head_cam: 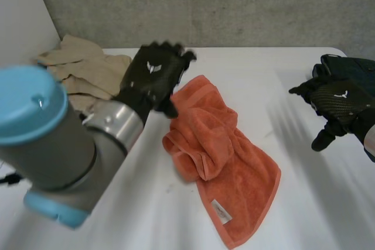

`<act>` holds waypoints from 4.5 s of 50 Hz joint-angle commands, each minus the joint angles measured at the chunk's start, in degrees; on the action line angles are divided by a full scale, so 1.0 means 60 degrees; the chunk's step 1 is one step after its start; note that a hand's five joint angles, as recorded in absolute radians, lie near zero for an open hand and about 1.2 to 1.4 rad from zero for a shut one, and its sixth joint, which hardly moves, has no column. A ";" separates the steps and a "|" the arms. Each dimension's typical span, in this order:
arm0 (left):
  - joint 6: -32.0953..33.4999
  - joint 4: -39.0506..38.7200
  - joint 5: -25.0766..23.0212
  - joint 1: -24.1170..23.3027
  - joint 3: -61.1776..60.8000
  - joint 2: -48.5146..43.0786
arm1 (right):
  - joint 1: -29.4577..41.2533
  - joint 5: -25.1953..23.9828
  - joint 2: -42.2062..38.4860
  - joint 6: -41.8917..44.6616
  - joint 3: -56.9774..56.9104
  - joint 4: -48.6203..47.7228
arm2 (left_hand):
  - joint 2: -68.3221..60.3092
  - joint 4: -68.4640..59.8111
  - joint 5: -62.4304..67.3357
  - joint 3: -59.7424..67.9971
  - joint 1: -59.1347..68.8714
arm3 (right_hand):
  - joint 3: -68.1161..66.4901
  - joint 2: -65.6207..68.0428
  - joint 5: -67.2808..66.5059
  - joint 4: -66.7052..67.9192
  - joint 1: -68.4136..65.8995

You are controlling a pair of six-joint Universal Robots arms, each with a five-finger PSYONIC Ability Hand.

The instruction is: Fold the laundry.

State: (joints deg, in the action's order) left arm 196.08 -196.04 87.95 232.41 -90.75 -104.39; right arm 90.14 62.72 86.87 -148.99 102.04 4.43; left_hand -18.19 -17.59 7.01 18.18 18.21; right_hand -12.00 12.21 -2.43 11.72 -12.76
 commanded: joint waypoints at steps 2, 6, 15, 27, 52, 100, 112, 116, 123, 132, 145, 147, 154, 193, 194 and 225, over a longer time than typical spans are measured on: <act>0.0630 -0.0491 0.0341 -0.0311 -0.1120 -0.0807 | 0.0693 -0.0287 -0.0765 0.1890 -0.0716 0.1254 | -0.0073 -0.0172 0.0269 0.0074 0.0068 | 0.0334 -0.0368 0.0405 -0.0287 0.0460; 0.0704 -0.0813 0.0341 -0.0853 -0.1193 -0.1394 | 0.1455 -0.0199 -0.1673 0.2360 -0.1287 0.1005 | -0.0157 -0.0256 0.0352 0.0158 0.0152 | 0.0334 -0.0368 0.0405 -0.0287 0.0460; 0.0645 -0.1077 0.0429 -0.1030 -0.1238 -0.2053 | 0.2554 -0.0301 -0.4294 0.2536 -0.3893 -0.0840 | -0.0998 -0.1097 0.1194 0.0999 0.0994 | 0.0334 -0.0368 0.0405 -0.0287 0.0460; 0.0733 -0.1897 0.1542 -0.1396 -0.0476 -0.3094 | 0.3257 -0.1561 -0.8030 0.2536 -0.7424 -0.1179 | -0.3124 -0.3223 0.3319 0.3124 0.3119 | 0.0334 -0.0368 0.0405 -0.0287 0.0460; 0.0923 -0.1884 0.1513 0.0273 0.1661 -0.0077 | 0.2893 0.1060 -0.5019 0.0004 -0.7765 -0.1266 | -1.0302 -1.0401 1.0498 1.0303 1.0298 | -1.1333 1.1299 -1.1262 1.1379 -1.1207; 0.0880 -0.1136 -0.0259 0.1739 -0.2658 0.2002 | 0.1705 0.1544 -0.2728 0.1158 -0.4173 0.4050 | -1.0302 -1.0401 1.0498 1.0303 1.0298 | -0.0295 0.0261 -0.0224 0.0341 -0.0169; 0.0894 -0.1165 -0.0758 0.1827 -0.3273 0.1916 | 0.1764 0.2334 -0.5160 0.2243 -0.4554 0.4389 | -1.0302 -1.0401 1.0498 1.0303 1.0298 | -0.3147 0.3113 -0.3076 0.3193 -0.3021; 0.0909 -0.1384 -0.0758 0.1972 -0.3040 0.1214 | 0.2041 0.2701 -0.5527 0.2229 -0.4876 0.3438 | -1.0302 -1.0401 1.0498 1.0303 1.0298 | -1.0648 1.0614 -1.0577 1.0695 -1.0523; 0.0938 -0.1635 -0.0729 0.2413 -0.1751 -0.0017 | 0.2759 0.3039 -0.4738 0.1512 -0.5156 0.1094 | -0.8946 -0.9045 0.9142 0.8947 0.8941 | -1.1333 1.1299 -1.1262 1.1379 -1.1207; 0.0836 0.0327 -0.0626 0.1945 -0.1837 0.0537 | 0.2936 0.2907 -0.3872 0.1291 -0.3999 0.1151 | -0.1279 -0.1378 0.1475 0.1280 0.1275 | -1.1333 1.1299 -1.1262 1.1379 -1.1207; 0.0821 0.1077 -0.0188 0.2090 -0.2980 0.0745 | 0.2819 0.2512 -0.3872 0.1423 -0.2579 0.1034 | -0.0521 -0.0620 0.0716 0.0521 0.0516 | -1.1333 1.1299 -1.1262 1.1379 -1.1207; 0.0879 0.0959 -0.0026 0.2120 -0.2980 0.0569 | 0.2804 0.2395 -0.3858 0.1423 -0.2446 0.1034 | -0.0828 -0.0927 0.1024 0.0829 0.0824 | -1.1333 1.1299 -1.1262 1.1379 -1.1207; 0.0894 0.0505 0.0209 0.2178 -0.2571 -0.0457 | 0.2760 0.2145 -0.3872 0.1452 -0.2416 0.0975 | -0.9476 -0.9575 0.9672 0.9477 0.9472 | -1.1333 1.1299 -1.1262 1.1379 -1.1207; 0.1641 -0.4036 0.0121 0.2633 -0.1703 -0.1073 | 0.2043 0.1047 -0.3842 0.0410 -0.1202 -0.5721 | -1.0302 -1.0401 1.0498 1.0303 1.0298 | -1.1333 1.1299 -1.1262 1.1379 -1.1207; 0.1641 -0.4036 0.0136 0.2603 -0.1923 -0.1073 | 0.1984 0.1003 -0.3857 0.0673 -0.1041 -0.5531 | -1.0302 -1.0401 1.0498 1.0303 1.0298 | -1.1333 1.1299 -1.1262 1.1379 -1.1207; 0.1626 -0.4022 0.0121 0.2164 -0.3596 0.0846 | 0.1352 0.0900 -0.5349 -0.0584 -0.7775 0.3290 | -1.0302 -1.0401 1.0498 1.0303 1.0298 | -0.1026 0.0991 -0.0954 0.1072 -0.0900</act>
State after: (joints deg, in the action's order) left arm 205.83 -220.16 88.73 245.19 -113.09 -99.15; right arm 94.61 68.29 64.50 -149.09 67.18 22.00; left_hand -68.60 -68.83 55.78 68.32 66.23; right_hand -15.01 15.27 -3.76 14.88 -15.09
